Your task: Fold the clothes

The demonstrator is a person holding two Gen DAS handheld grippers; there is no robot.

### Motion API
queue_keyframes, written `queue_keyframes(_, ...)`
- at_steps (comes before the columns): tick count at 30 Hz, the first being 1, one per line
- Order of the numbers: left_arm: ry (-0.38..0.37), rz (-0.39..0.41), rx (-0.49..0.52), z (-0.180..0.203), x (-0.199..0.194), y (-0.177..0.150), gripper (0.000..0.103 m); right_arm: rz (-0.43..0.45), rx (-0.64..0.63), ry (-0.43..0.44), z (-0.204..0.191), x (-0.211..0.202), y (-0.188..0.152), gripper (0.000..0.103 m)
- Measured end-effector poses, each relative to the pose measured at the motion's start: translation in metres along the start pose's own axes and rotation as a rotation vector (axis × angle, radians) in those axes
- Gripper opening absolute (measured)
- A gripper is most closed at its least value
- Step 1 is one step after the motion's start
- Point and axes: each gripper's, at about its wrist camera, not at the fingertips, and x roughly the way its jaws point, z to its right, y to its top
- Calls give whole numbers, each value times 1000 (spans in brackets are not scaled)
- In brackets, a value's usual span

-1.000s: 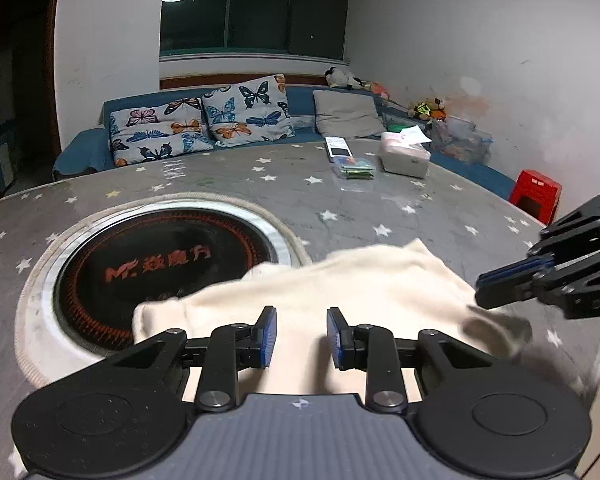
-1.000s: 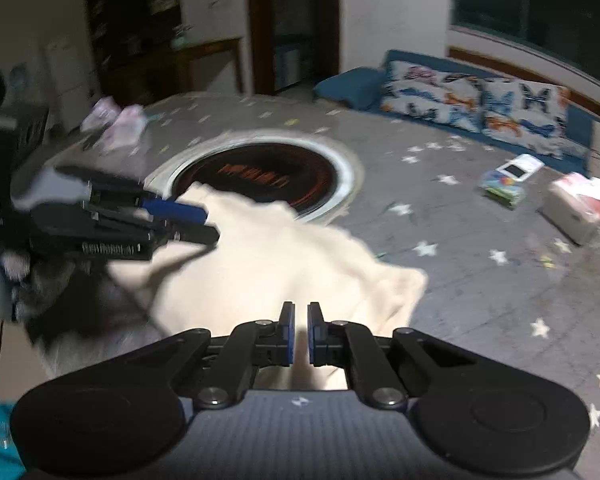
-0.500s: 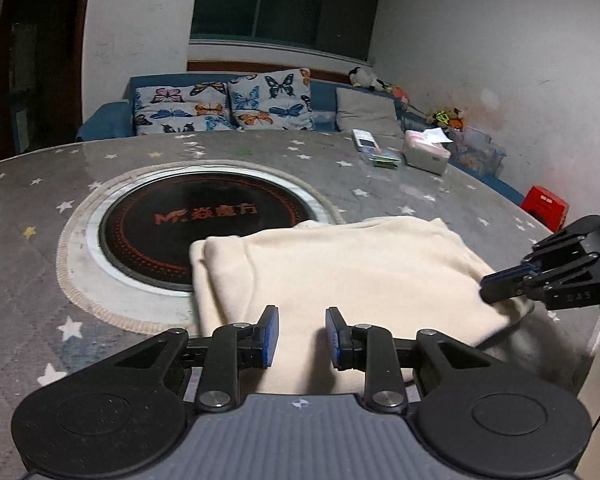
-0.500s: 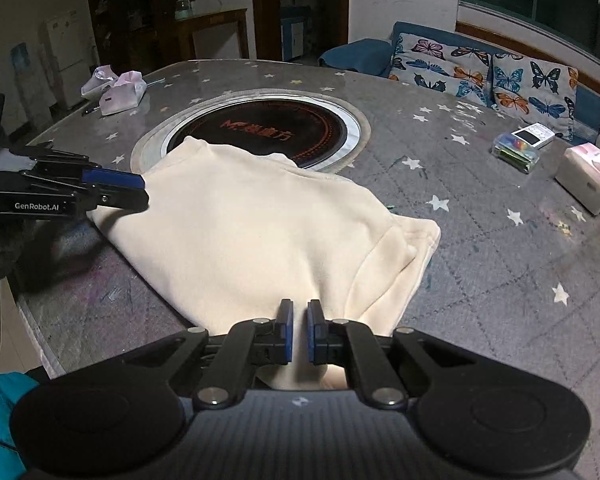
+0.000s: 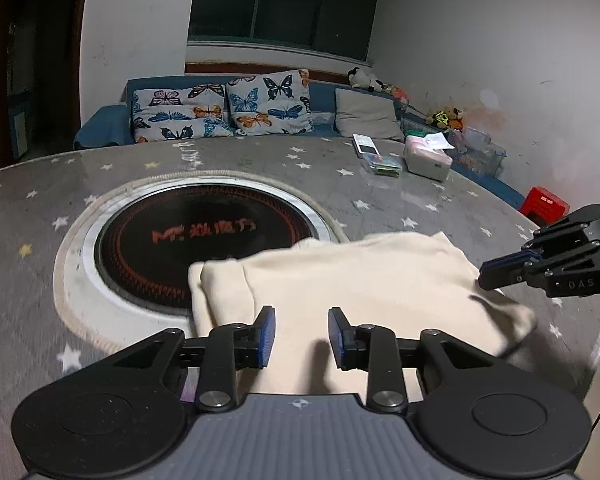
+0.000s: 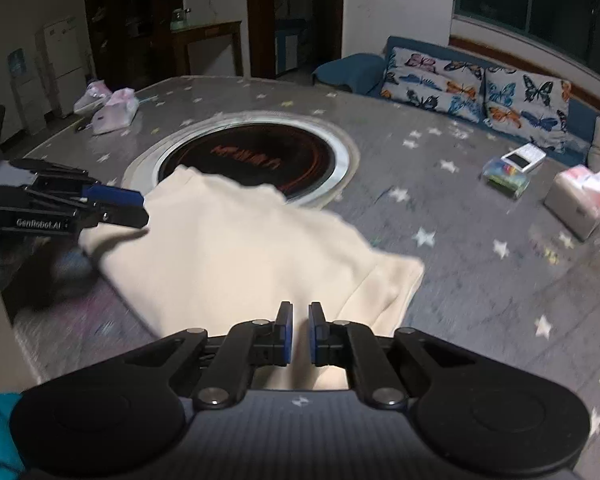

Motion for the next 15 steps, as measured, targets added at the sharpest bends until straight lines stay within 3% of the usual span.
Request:
queue_keyframes(8,46,-22,-8,-5,35,23,32,16,58,-5,13,36,31,7)
queue_keyframes(15,0,-16,27,10,53,36,32,19,112,0,16,69,45,7)
